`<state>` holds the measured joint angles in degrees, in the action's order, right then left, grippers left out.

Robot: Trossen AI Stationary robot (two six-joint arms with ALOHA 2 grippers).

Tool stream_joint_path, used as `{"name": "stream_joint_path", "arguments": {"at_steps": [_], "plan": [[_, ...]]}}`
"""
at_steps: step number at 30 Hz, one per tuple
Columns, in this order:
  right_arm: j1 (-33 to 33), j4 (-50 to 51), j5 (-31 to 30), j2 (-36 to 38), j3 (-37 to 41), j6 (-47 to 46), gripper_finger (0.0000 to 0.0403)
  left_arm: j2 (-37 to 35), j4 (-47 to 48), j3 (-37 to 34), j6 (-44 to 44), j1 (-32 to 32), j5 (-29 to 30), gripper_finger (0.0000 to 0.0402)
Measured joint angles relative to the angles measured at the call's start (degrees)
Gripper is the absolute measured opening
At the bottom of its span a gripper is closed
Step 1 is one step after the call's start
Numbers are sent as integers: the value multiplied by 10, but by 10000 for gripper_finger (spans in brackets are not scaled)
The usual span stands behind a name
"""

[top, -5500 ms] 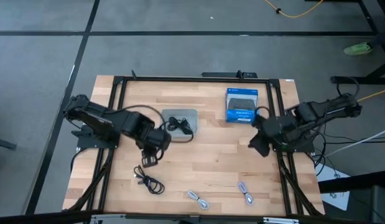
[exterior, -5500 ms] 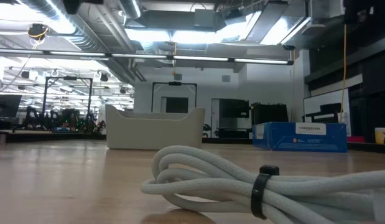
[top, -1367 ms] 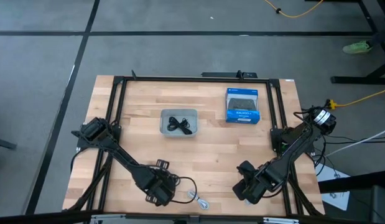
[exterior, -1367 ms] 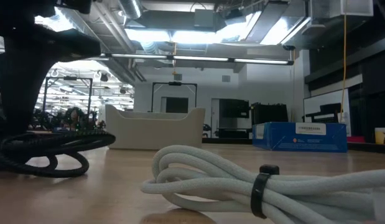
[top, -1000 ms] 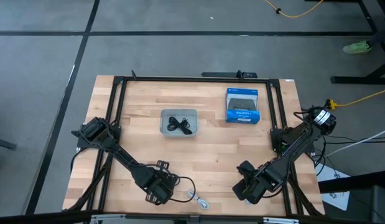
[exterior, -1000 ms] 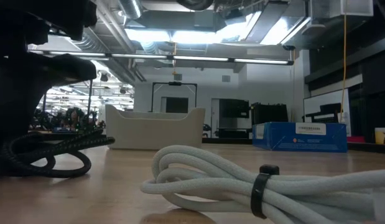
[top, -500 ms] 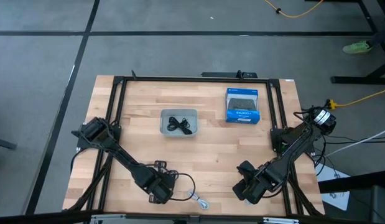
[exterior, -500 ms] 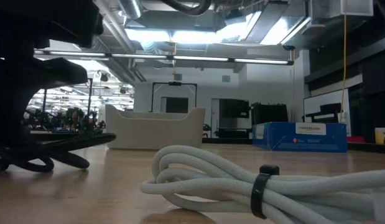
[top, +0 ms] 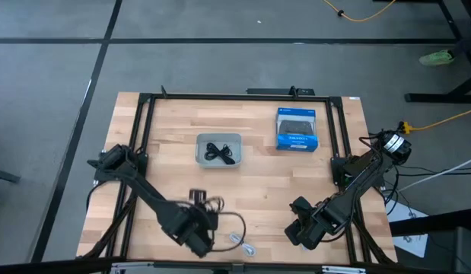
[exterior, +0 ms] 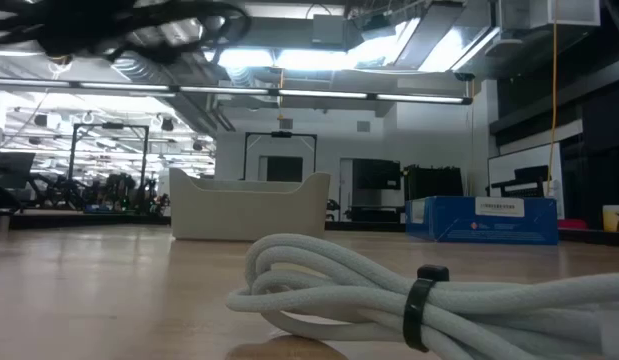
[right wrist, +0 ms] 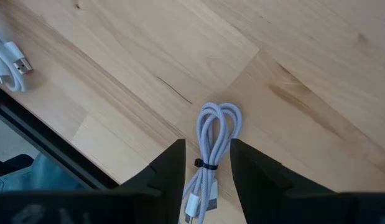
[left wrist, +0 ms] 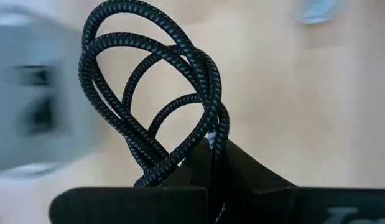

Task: Pick and place USB-C Cables
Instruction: Put the black charger cable into the gray container, then put the purple charger cable into the gray container

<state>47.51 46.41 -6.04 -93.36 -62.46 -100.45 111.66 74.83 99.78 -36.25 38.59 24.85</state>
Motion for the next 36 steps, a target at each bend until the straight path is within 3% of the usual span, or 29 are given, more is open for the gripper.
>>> {"name": "stream_joint_path", "arguments": {"at_steps": [3, 6, 14, 20, 26, 31, 36], "plan": [[0, 0, 0, 0, 0, 0, 129, -3, 104, 43, 32, -38, 25, 5], [0, 0, 0, 0, 0, 0, 129, -3, 139, 53, 101, -97, 28, 5], [0, -6, 0, 0, 0, 0, 129, -2, 50, 11, 300, -288, 21, 4], [1, -8, 0, 0, 0, 2, 129, -2, 1, -30, 322, -380, -19, 19], [1, -8, 0, 0, 0, 2, 129, -2, -52, -58, 357, -401, -19, 75], [1, -9, 1, 0, 0, 2, 129, -2, -87, -58, 382, -393, -16, 98], [1, -16, 1, 0, 0, 2, 129, -2, -9, -46, 296, -382, -20, 99]]}}
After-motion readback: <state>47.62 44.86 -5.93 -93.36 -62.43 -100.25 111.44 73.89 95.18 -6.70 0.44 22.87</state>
